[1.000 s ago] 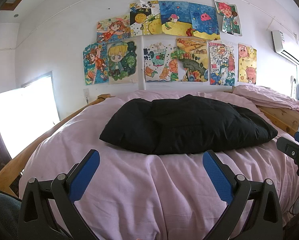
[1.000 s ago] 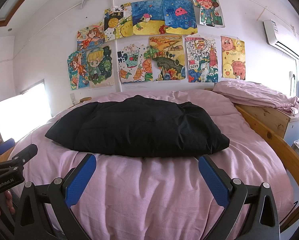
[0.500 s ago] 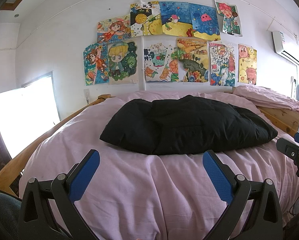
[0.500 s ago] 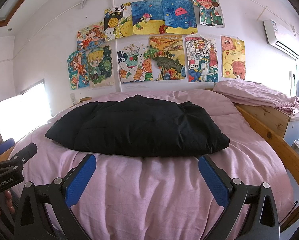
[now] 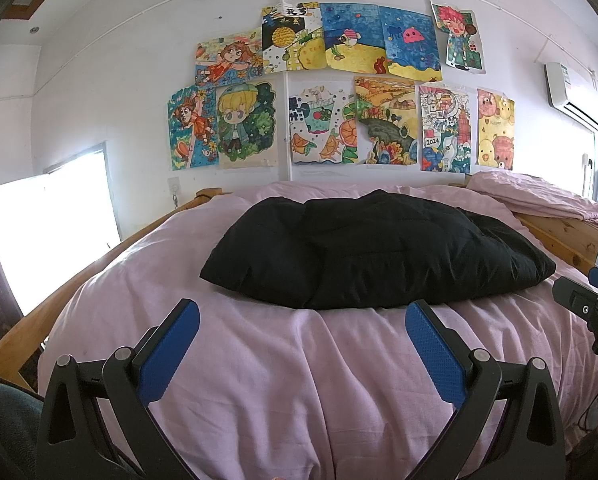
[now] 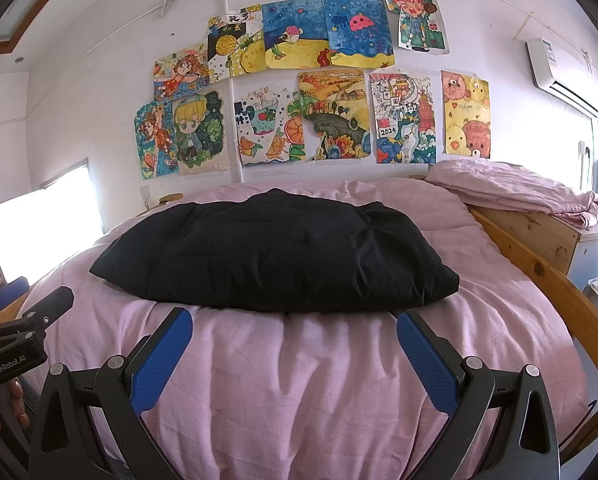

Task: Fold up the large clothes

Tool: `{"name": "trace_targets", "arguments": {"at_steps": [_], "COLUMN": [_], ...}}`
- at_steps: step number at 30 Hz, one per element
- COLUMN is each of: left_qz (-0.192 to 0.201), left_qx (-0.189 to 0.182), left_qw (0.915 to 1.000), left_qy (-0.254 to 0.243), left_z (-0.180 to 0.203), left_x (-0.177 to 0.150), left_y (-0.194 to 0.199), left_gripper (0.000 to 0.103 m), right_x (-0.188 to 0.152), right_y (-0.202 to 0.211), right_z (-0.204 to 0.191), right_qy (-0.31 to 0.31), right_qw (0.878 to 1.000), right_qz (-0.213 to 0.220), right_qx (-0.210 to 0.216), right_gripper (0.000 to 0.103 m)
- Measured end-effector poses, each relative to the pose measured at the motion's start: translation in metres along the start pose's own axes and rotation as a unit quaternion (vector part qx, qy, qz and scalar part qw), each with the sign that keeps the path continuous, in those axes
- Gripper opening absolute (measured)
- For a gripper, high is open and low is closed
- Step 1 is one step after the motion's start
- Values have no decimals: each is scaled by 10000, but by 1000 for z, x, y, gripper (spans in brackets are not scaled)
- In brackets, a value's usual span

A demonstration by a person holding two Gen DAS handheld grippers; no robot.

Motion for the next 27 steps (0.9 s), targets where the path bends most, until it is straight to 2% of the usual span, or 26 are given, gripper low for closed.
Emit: {"name": "trace_targets", "arguments": {"at_steps": [9,17,27], "left_qz": [0,-68,-8], "left_qx": [3,250,304], "left_qw": [10000,9996,9995], "left_qy": [0,66,-52], "left_z": [0,-7,-6], "left_x": [0,-1,-1], "left_y": [0,4,1], "left_gripper": [101,101,101], "right_x": [0,0,1], "right_y": [0,0,0], "right_z": [0,0,0], "right_qy": [2,4,0], "right_qw": [10000,10000,10000], "right_qz": [-3,-2,-5], "right_qx": [0,3,-1], "right_gripper": [103,103,103]}}
Point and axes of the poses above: each gripper's, at about its wrist camera, not at the fingertips, and y roughly against the way its jaws point, z to its right, x to its top, the point moved 9 cm from there along -y, roughly the way its jaws point, and after that the axes turned 6 degrees about -x, right-handed, at the moved point
